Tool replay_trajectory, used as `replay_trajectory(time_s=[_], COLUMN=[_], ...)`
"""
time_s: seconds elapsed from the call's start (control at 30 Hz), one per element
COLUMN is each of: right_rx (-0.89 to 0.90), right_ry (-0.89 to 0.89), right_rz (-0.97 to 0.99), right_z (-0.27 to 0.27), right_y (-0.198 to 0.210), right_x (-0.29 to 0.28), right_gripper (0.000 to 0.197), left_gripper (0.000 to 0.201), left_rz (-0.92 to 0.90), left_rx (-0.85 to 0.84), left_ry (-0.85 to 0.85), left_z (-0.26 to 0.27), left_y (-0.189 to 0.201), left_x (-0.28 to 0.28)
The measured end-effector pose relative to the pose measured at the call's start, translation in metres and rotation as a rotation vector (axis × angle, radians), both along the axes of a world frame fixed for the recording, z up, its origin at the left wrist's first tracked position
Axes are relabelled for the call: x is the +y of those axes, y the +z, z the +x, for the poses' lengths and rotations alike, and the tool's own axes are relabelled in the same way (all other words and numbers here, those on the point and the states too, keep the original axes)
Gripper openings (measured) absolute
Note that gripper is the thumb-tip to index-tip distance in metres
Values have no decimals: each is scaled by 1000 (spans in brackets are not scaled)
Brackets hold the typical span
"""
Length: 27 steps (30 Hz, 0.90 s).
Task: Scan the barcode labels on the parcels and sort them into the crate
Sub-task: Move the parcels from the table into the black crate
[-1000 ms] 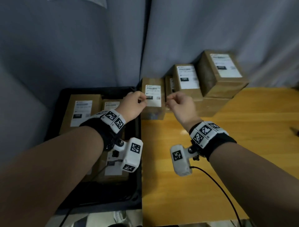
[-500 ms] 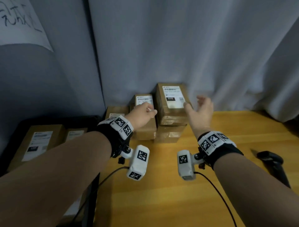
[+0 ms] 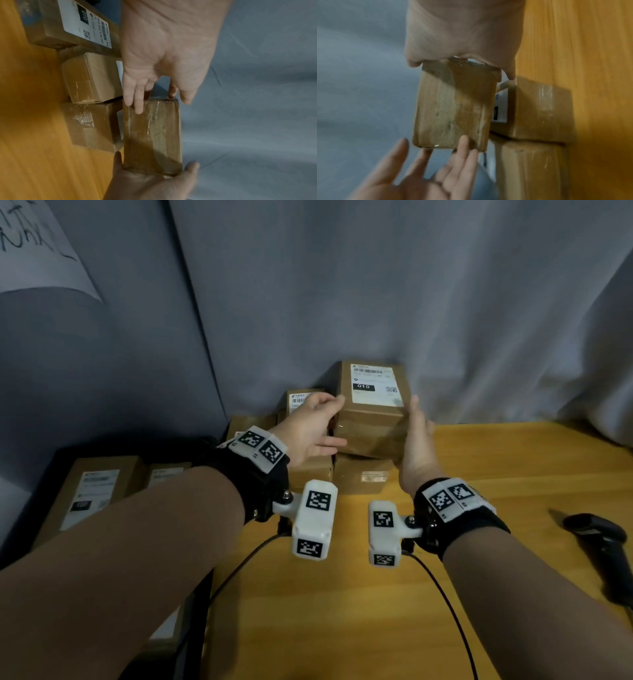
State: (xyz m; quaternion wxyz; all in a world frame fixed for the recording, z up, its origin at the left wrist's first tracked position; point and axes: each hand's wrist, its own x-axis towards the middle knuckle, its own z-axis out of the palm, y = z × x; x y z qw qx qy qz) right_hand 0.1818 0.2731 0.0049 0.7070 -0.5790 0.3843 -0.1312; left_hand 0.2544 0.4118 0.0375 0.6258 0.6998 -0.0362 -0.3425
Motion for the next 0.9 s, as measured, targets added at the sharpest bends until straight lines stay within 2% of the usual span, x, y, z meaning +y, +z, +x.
replay_trajectory(time_s=[0.13,0.2,0.33,0.47,0.53,0.7,0.8,0.9], right_rx=[-132,-186,-268,-283,-266,-118,-6,125], right_ry=[-49,-29,81,232,333,613,626,640], right_rz=[50,42,73,178,230,177,200,200], right_z=[-8,-12,-11,-5,-3,-10,-8,-8], right_y=[3,0,-2,-3,-7,-27,-52,-78], right_x=[19,30,67,116,146,233,280,318], right_gripper=[52,52,67,78,90,102,104,95], left_gripper=[46,49,58,69,82,91,76,64], left_rz=[-82,-50,101,63,20,-12,52,216], left_rx=[6,-8,-97,-47,30,88,120,81], left_ry=[-61,-83,-52,-48,-74,9,50,32], left_z=[3,2,2,-5,-8,-6,-9,-14], left_y=[-3,-7,-19,-31,-35,-49,-64,-81], left_x=[33,56,106,173,208,294,336,372])
